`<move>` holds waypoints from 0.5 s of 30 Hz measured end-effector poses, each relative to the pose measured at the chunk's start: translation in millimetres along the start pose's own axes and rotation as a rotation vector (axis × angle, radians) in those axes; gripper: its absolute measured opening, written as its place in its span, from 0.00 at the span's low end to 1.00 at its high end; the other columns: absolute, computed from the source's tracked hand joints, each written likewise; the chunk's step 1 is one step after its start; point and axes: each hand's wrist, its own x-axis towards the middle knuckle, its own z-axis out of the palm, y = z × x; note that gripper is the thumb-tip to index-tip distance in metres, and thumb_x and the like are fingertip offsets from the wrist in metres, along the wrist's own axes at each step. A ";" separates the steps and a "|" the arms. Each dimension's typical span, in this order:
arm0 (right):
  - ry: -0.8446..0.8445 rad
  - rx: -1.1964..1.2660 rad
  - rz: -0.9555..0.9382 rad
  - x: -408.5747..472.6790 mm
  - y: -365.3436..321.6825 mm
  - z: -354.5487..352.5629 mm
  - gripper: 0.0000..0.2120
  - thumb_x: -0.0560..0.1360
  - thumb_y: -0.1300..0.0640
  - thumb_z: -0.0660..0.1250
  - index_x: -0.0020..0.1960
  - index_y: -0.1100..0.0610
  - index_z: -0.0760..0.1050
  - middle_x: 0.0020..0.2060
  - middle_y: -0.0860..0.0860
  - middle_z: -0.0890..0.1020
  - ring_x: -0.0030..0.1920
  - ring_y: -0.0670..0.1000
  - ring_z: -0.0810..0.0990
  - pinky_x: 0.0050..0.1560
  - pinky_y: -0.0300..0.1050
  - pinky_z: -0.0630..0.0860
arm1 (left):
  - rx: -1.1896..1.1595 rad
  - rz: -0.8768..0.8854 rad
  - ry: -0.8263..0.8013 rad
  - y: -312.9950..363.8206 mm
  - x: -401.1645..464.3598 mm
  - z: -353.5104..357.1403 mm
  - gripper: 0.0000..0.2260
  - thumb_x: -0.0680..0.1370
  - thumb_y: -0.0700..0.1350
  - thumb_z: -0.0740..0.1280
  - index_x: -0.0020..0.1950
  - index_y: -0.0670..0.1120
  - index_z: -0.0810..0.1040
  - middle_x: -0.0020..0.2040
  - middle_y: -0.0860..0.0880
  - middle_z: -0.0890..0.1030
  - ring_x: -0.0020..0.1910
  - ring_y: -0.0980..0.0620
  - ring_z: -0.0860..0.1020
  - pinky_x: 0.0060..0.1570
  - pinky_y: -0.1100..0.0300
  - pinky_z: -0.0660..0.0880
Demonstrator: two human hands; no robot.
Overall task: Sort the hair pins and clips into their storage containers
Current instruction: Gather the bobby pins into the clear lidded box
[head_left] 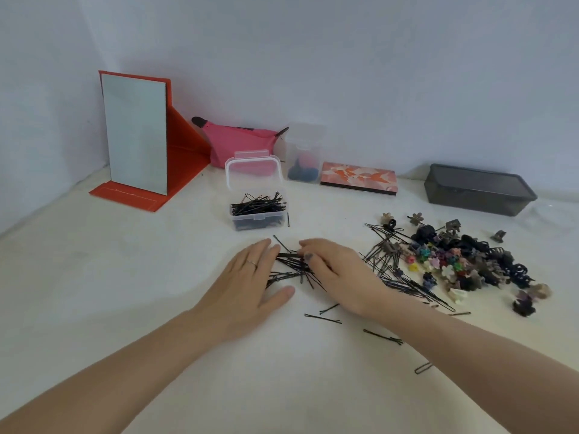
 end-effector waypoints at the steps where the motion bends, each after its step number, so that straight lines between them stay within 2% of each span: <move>1: 0.069 0.061 0.056 -2.7 -2.7 -6.2 0.16 0.84 0.53 0.55 0.65 0.54 0.77 0.66 0.45 0.77 0.66 0.43 0.72 0.66 0.31 0.63 | -0.015 0.005 0.023 1.7 8.8 1.9 0.41 0.74 0.71 0.39 0.81 0.48 0.47 0.81 0.49 0.47 0.79 0.53 0.46 0.76 0.59 0.44; 4: 0.187 0.106 0.216 -11.4 -3.1 -19.5 0.19 0.85 0.51 0.51 0.71 0.53 0.72 0.67 0.46 0.75 0.67 0.44 0.70 0.63 0.32 0.61 | -0.025 0.032 0.049 9.2 34.2 6.5 0.38 0.77 0.69 0.43 0.81 0.48 0.49 0.81 0.50 0.49 0.79 0.53 0.47 0.77 0.57 0.45; 7: 0.140 0.039 0.259 -24.0 0.5 -18.0 0.22 0.85 0.50 0.48 0.74 0.56 0.67 0.71 0.49 0.72 0.71 0.46 0.67 0.65 0.31 0.55 | 0.002 0.068 0.043 14.2 49.7 13.2 0.35 0.78 0.68 0.43 0.80 0.50 0.55 0.81 0.50 0.52 0.79 0.51 0.48 0.77 0.54 0.46; 9: 0.147 0.074 0.249 -27.4 -2.2 -7.8 0.21 0.85 0.51 0.48 0.72 0.56 0.69 0.70 0.49 0.74 0.70 0.46 0.68 0.64 0.29 0.56 | -0.007 0.066 0.083 15.8 54.9 19.5 0.35 0.77 0.68 0.42 0.76 0.50 0.63 0.79 0.47 0.59 0.78 0.48 0.54 0.77 0.52 0.50; 12: 0.252 0.306 0.276 -23.2 -12.4 3.6 0.19 0.85 0.51 0.51 0.68 0.53 0.74 0.65 0.47 0.78 0.66 0.44 0.72 0.62 0.31 0.61 | -0.142 0.105 0.175 16.6 56.1 20.6 0.31 0.79 0.64 0.47 0.70 0.45 0.72 0.72 0.47 0.69 0.73 0.47 0.65 0.73 0.54 0.60; 13: 0.288 0.349 0.286 -22.3 -14.5 2.9 0.19 0.84 0.51 0.51 0.68 0.53 0.74 0.64 0.46 0.78 0.65 0.43 0.73 0.62 0.32 0.62 | -0.208 0.127 0.184 14.8 53.4 17.7 0.29 0.79 0.63 0.50 0.70 0.45 0.72 0.71 0.49 0.70 0.71 0.50 0.67 0.72 0.56 0.62; 15: 0.329 0.270 0.264 -26.4 -12.3 -6.3 0.19 0.84 0.51 0.51 0.69 0.53 0.73 0.64 0.46 0.77 0.65 0.43 0.72 0.63 0.35 0.64 | -0.296 0.139 0.127 11.4 43.6 9.3 0.31 0.78 0.66 0.52 0.74 0.47 0.67 0.73 0.52 0.66 0.73 0.55 0.63 0.73 0.56 0.61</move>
